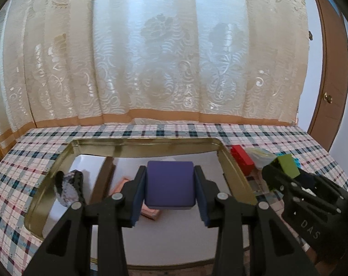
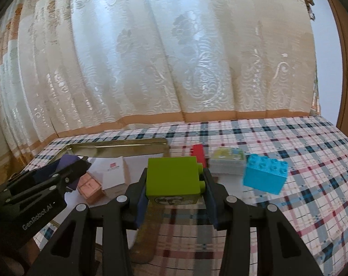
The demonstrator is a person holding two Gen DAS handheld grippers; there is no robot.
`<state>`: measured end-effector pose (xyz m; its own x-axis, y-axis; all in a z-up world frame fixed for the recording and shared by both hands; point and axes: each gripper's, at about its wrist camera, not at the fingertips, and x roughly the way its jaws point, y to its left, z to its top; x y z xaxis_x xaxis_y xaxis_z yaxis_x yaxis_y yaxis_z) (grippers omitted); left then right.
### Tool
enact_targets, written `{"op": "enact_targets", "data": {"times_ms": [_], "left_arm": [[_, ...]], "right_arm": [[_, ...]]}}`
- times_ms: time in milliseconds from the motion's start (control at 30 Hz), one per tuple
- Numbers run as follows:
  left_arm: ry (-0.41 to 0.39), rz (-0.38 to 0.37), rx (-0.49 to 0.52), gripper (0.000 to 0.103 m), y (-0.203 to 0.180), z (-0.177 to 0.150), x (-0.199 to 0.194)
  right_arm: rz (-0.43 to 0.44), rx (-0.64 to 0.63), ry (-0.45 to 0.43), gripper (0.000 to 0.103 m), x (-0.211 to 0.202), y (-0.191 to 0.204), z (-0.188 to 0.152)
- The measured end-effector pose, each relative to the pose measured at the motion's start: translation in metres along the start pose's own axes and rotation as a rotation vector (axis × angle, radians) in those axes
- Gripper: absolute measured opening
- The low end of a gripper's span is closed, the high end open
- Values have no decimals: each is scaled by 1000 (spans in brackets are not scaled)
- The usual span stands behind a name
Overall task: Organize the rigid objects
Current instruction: 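Carry the purple block and green brick over the tray with both tools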
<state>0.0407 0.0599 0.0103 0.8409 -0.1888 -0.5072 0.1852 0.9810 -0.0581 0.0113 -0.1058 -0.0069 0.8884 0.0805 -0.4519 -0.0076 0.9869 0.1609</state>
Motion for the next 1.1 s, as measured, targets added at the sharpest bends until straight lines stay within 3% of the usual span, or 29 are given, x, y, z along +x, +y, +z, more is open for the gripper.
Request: {"op": "enact_targets", "data": {"times_ms": [1100], "left_arm": [[27,136,-41,39,78,0,10]], "right_arm": [[139,-14,36,46,39,95,6]]}}
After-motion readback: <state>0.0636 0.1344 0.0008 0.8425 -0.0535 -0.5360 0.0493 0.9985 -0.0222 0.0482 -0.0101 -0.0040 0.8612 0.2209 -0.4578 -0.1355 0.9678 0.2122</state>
